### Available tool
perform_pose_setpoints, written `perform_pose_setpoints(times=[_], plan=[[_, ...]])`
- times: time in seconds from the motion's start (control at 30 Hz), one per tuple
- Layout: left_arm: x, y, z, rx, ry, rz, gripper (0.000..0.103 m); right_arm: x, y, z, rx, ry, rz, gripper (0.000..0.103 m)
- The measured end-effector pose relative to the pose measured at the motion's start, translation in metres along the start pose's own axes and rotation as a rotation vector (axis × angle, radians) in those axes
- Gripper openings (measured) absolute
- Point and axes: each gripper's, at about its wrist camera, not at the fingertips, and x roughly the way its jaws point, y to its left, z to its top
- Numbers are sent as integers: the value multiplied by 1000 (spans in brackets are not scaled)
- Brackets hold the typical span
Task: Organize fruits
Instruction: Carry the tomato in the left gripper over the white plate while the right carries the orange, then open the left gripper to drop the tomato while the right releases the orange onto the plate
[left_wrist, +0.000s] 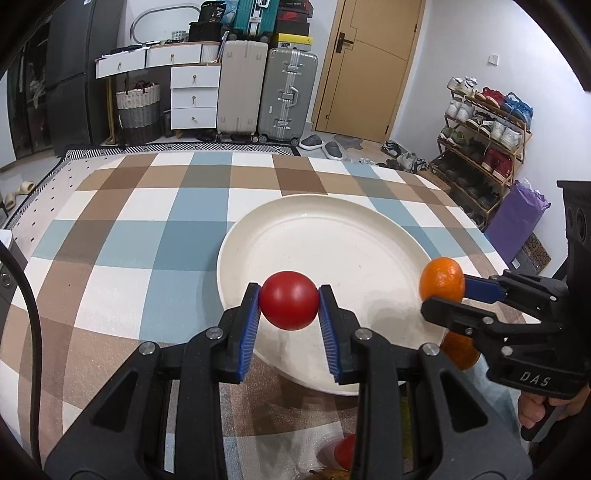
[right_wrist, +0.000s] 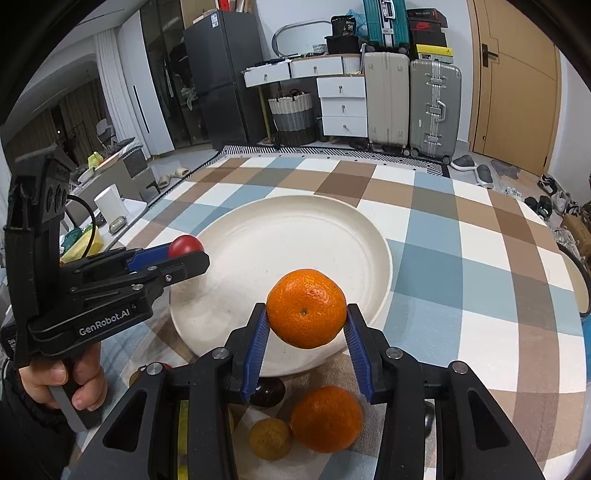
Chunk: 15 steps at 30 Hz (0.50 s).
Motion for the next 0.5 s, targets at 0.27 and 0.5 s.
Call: perform_pose_setpoints(times=[0.27, 0.5], plan=[[5, -2, -2, 18, 18, 12, 28, 16, 2, 2, -9, 33, -21, 43], [10, -3, -6, 24, 40, 21, 28, 20, 2, 2, -7, 40, -23, 43]])
